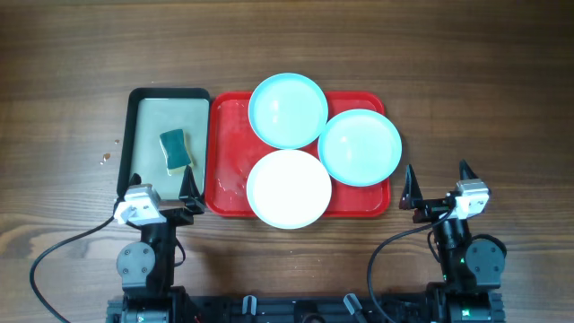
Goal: Clean dirty plates on tray and stack at the side
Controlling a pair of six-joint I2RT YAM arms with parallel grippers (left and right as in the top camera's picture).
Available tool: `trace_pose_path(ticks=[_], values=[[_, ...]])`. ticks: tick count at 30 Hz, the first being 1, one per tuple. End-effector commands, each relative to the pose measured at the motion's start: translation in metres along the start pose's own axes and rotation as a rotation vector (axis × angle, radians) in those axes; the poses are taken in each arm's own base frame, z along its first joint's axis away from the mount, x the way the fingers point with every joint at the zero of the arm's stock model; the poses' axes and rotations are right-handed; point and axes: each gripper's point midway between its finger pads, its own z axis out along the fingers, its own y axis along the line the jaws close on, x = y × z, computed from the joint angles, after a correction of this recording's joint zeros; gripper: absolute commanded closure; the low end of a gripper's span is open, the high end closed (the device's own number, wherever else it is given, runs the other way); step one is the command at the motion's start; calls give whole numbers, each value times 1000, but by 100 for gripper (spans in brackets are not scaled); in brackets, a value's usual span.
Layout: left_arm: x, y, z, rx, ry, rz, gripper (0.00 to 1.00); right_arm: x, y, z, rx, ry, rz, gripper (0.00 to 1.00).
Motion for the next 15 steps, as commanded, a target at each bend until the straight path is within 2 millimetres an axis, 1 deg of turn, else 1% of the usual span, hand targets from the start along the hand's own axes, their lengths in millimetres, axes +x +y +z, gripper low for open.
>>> trace_pose_path(ticks=[1, 5, 8, 10, 15], values=[[1, -3, 0, 15, 3, 23, 0, -1, 4, 0, -20, -4, 12, 0], [1, -3, 0, 15, 3, 23, 0, 0, 4, 0, -20, -2, 36, 0], [1, -3, 0, 15, 3, 23, 0, 2, 4, 1, -19, 10, 177, 0], [1, -3, 0, 15, 3, 23, 0, 4, 3, 1, -17, 21, 238, 0], [1, -3, 0, 15, 3, 23, 0, 7, 3, 2, -15, 33, 253, 0]])
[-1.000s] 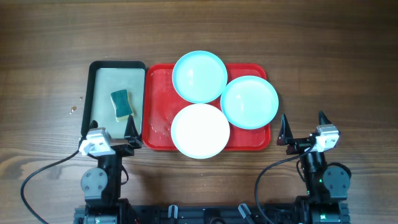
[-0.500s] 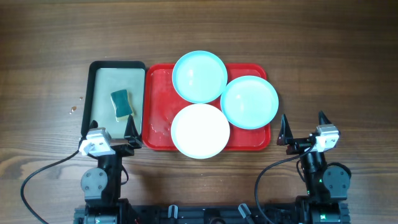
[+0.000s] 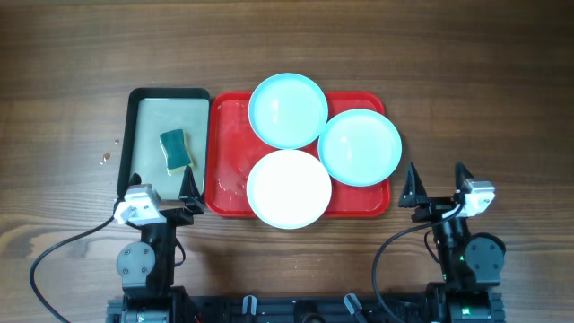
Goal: Clean dirty plates on tray and stack at the side
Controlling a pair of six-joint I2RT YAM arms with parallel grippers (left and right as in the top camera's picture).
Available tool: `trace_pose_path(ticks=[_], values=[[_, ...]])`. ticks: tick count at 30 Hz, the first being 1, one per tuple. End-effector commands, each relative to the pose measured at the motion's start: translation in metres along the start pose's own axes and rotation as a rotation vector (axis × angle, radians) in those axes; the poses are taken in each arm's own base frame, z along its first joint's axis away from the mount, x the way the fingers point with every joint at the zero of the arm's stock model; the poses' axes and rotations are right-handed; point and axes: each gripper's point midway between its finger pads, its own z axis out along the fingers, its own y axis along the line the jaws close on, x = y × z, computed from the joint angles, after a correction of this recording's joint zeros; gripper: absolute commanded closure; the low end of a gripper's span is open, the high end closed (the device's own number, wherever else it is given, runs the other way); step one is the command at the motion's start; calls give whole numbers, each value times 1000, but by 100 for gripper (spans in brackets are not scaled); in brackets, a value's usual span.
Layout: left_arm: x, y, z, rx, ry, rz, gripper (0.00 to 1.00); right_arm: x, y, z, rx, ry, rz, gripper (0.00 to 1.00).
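Observation:
Three plates lie on the red tray (image 3: 224, 193): a light blue one (image 3: 287, 109) at the back, a second light blue one (image 3: 360, 146) at the right, and a white one (image 3: 289, 188) at the front. A green sponge (image 3: 176, 149) rests in the black tray (image 3: 134, 99) of water at the left. My left gripper (image 3: 163, 184) stands open at the black tray's near edge. Right of the red tray's front corner, my right gripper (image 3: 437, 182) is open with nothing between its fingers.
The plates overhang the red tray's back, right and front rims. A small brown speck (image 3: 106, 158) lies on the wooden table (image 3: 484, 81) left of the black tray. Cables run from both arm bases along the front edge.
My right gripper has turned slightly, its wrist shifting a little to the right. The left arm, plates and sponge have not moved.

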Motion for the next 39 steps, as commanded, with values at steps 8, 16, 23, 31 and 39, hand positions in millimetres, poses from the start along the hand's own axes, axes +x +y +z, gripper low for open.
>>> trace_pose_path(ticks=[8, 16, 23, 31, 39], values=[[1, -3, 0, 15, 3, 23, 0, 2, 8, 0, -43, 11, 124, 0], [1, -3, 0, 15, 3, 23, 0, -25, 18, -7, -64, 4, -3, 0], [1, -3, 0, 14, 2, 24, 0, -53, 25, -2, -50, 98, -2, 0], [1, -2, 0, 11, 1, 24, 0, -59, 48, 42, -131, 427, 63, 0], [-8, -11, -2, 60, -20, -63, 0, -74, 63, 77, -121, 647, 274, 0]])
